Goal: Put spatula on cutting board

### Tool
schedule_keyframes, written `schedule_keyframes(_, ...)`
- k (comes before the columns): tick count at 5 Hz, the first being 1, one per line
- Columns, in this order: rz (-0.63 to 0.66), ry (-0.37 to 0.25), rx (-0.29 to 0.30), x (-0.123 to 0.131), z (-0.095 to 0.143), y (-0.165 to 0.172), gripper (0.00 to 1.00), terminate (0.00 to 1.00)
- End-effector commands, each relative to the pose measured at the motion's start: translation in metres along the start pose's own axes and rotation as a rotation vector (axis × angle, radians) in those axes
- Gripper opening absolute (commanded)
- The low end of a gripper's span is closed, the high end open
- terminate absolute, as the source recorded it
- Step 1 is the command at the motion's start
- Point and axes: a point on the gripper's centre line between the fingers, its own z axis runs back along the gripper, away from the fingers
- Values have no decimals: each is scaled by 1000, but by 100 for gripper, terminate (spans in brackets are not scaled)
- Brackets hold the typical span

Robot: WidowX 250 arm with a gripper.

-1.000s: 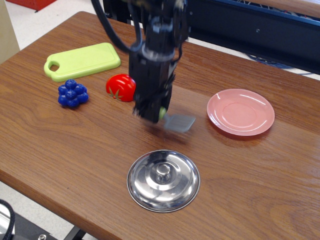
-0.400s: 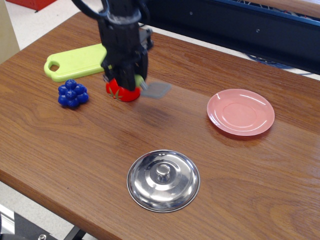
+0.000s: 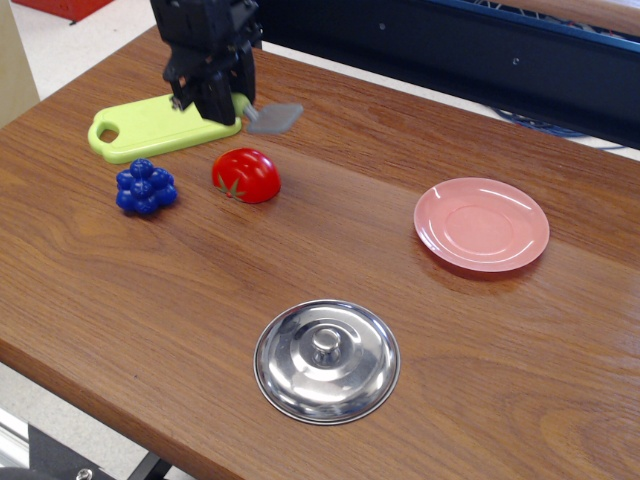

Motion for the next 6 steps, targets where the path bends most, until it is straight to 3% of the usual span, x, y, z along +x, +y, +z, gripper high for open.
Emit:
schedule_keyframes(1, 135, -75, -57, 38, 0, -14, 0, 0)
schedule_keyframes(3, 285, -92, -47, 64, -7, -10, 0, 0)
schedule_keyframes(4, 347, -111, -30, 71, -9, -8, 0, 0)
schedule_keyframes(5, 394, -133, 29, 73, -14, -9, 0, 0)
schedule_keyframes(6, 419, -156, 19, 74, -19, -13, 0, 0)
